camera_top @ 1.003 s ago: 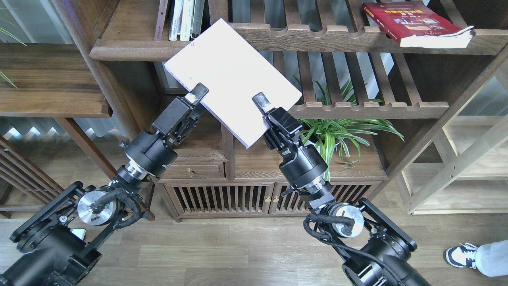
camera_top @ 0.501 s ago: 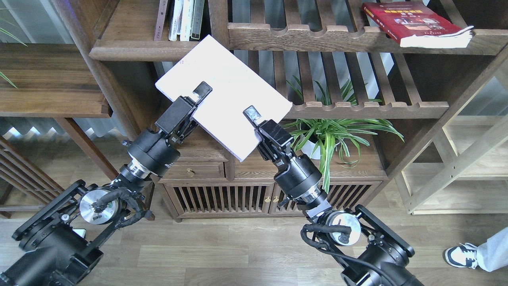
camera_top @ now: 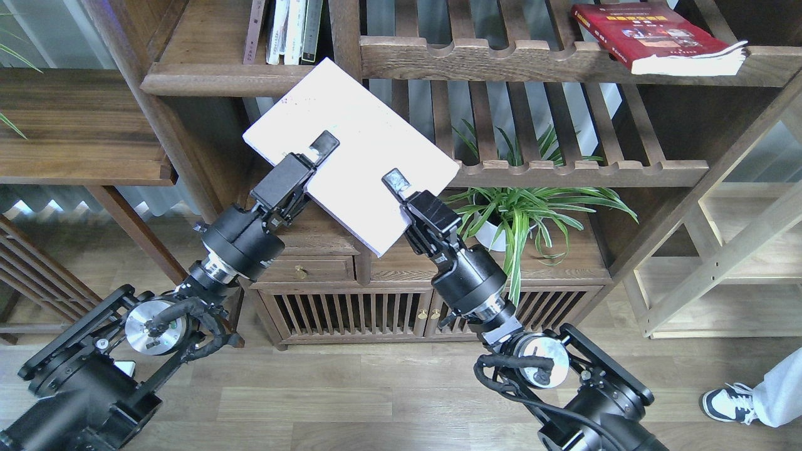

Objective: Organize books on shelf
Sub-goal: 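Bring the left gripper to the white book's edge nearest it and grasp, then hold the book with both grippers, then open the right gripper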

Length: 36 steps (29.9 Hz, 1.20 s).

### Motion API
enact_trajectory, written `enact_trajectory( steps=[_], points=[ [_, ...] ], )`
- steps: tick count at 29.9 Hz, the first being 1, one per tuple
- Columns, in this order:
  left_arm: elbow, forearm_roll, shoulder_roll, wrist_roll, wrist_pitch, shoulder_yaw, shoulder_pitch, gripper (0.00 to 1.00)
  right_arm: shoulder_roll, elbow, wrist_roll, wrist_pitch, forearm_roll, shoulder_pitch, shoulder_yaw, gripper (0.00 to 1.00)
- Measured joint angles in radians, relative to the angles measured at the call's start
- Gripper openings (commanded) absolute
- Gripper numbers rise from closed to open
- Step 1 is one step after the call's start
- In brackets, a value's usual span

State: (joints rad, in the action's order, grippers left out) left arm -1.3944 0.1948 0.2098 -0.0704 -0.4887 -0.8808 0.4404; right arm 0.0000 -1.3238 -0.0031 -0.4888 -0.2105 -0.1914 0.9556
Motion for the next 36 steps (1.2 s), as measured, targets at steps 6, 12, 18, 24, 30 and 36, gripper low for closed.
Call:
enact_trajectory(
  steps=[6,12,18,24,30,36],
  points=[
    [0.0,0.0,-0.004,0.0,0.0,0.003,0.0,0.49,0.0,0.0,0.0,0.0,0.0,-0.001,0.0,0.03],
    [0.001,0.0,-0.008,0.0,0.0,0.005,0.001,0.42,0.0,0.0,0.0,0.0,0.0,-0.003,0.0,0.03],
    [0.002,0.0,-0.01,0.0,0.0,0.005,0.003,0.35,0.0,0.0,0.0,0.0,0.0,-0.006,0.0,0.03],
    [0.004,0.007,-0.01,0.0,0.0,0.007,0.006,0.27,0.0,0.0,0.0,0.0,0.0,-0.008,0.0,0.03],
    [0.005,0.013,-0.01,0.0,0.0,0.018,0.009,0.04,0.0,0.0,0.0,0.0,0.0,-0.01,0.0,0.03],
    [0.006,0.03,-0.01,0.001,0.0,0.024,0.015,0.03,0.0,0.0,0.0,0.0,0.0,-0.011,0.0,0.03]
  ],
)
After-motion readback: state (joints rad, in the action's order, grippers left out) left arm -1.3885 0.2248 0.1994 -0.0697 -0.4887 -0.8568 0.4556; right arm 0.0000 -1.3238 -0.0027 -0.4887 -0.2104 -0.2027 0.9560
